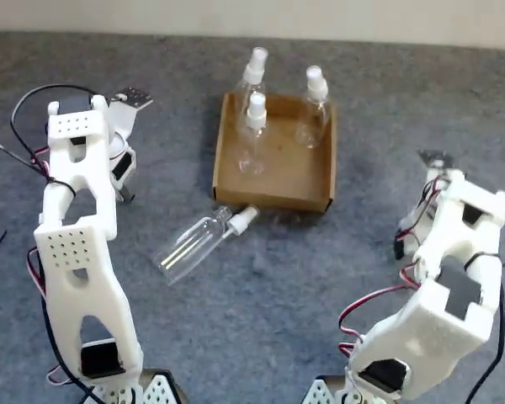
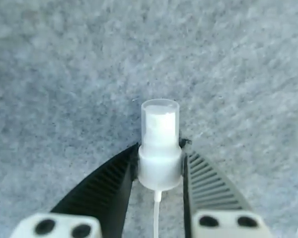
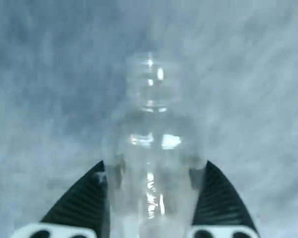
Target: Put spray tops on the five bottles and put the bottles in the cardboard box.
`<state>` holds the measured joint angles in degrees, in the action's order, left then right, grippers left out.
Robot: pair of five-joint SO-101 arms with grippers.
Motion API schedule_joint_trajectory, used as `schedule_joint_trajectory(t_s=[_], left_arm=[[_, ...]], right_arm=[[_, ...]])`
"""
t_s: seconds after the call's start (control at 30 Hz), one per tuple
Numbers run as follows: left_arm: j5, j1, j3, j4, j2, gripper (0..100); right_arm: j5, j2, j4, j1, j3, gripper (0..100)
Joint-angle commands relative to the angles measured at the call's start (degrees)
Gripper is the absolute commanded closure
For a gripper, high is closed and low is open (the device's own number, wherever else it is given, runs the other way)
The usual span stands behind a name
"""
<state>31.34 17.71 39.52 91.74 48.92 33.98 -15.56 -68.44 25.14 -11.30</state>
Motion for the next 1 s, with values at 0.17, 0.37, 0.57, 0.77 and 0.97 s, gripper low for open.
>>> schedule_joint_trajectory(t_s=[0.17, 0.37, 0.57, 0.77, 0.97], left_arm=[[0.4, -1.5, 1.6, 0.6, -0.5, 89], [0.4, -2.6, 1.6, 0.6, -0.5, 89], [0.2, -3.8, 1.6, 0.6, -0.5, 89], [0.2, -3.9, 1.7, 0.6, -0.5, 89], [0.2, -3.9, 1.8, 0.6, -0.5, 89]], right_arm=[[0.8, -15.2, -10.9, -0.2, 27.6, 89.2], [0.8, -17.6, -16.0, -0.5, 34.7, 69.5], [0.7, -18.2, -18.2, -4.3, 42.6, 69.1], [0.7, -18.5, -18.1, -5.5, 43.3, 69.1], [0.7, -25.9, -18.9, -5.5, 43.9, 69.5]])
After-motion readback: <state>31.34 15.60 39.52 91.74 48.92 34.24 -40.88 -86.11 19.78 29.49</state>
